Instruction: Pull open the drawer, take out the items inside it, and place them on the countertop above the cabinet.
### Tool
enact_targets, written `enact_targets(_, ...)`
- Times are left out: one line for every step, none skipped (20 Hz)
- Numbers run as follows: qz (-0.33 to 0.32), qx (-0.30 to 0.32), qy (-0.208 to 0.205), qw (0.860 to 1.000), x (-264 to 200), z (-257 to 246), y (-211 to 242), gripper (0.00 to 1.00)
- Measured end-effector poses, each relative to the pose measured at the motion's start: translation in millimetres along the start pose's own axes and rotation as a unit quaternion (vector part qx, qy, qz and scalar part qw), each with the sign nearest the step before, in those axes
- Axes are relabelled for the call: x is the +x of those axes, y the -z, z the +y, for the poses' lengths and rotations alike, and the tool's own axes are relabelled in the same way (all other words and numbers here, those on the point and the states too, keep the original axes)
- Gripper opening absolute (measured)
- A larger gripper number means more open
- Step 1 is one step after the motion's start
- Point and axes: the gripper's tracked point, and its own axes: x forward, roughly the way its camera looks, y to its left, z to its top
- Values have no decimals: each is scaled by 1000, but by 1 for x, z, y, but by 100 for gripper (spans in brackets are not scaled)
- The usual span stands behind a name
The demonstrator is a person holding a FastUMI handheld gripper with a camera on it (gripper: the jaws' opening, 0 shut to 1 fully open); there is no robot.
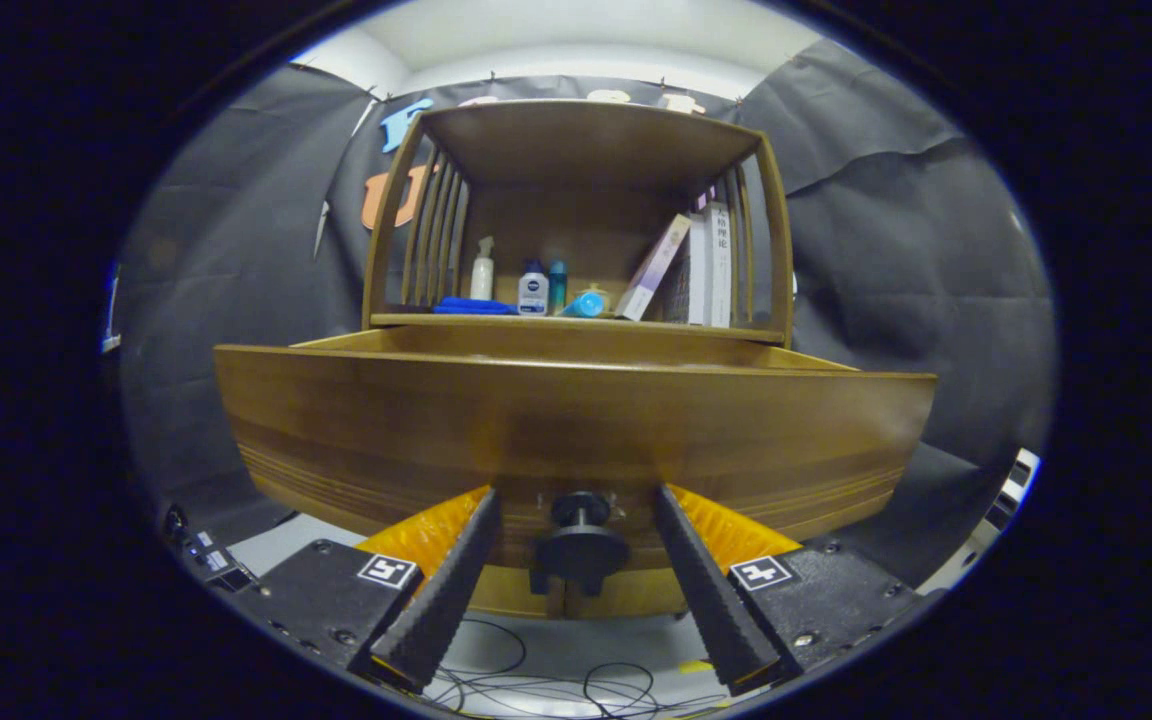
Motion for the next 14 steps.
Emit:
enact_targets(2, -1, -2, 1000, 4, 0, 0, 99)
enact_targets(5, -4, -4, 1000, 9, 0, -2, 99)
enact_targets(6, -7, -5, 1000, 13, -2, -4, 99)
enact_targets(5, -8, -7, 1000, 15, -3, -6, 99)
enact_targets(6, -10, -9, 1000, 17, -4, -6, 99)
enact_targets(6, -9, -10, 1000, 18, -4, -7, 99)
enact_targets(6, -9, -10, 1000, 18, -5, -7, 99)
enact_targets(5, -10, -9, 1000, 20, -5, -8, 99)
enact_targets(6, -9, -9, 1000, 23, -4, -9, 99)
enact_targets(7, -10, -9, 1000, 25, -4, -10, 99)
enact_targets(9, -9, -9, 1000, 29, -4, -11, 99)
enact_targets(11, -10, -9, 1000, 34, -3, -12, 99)
enact_targets(12, -9, -9, 1000, 38, -3, -14, 99)
enact_targets(14, -11, -9, 1000, 43, -2, -16, 99)
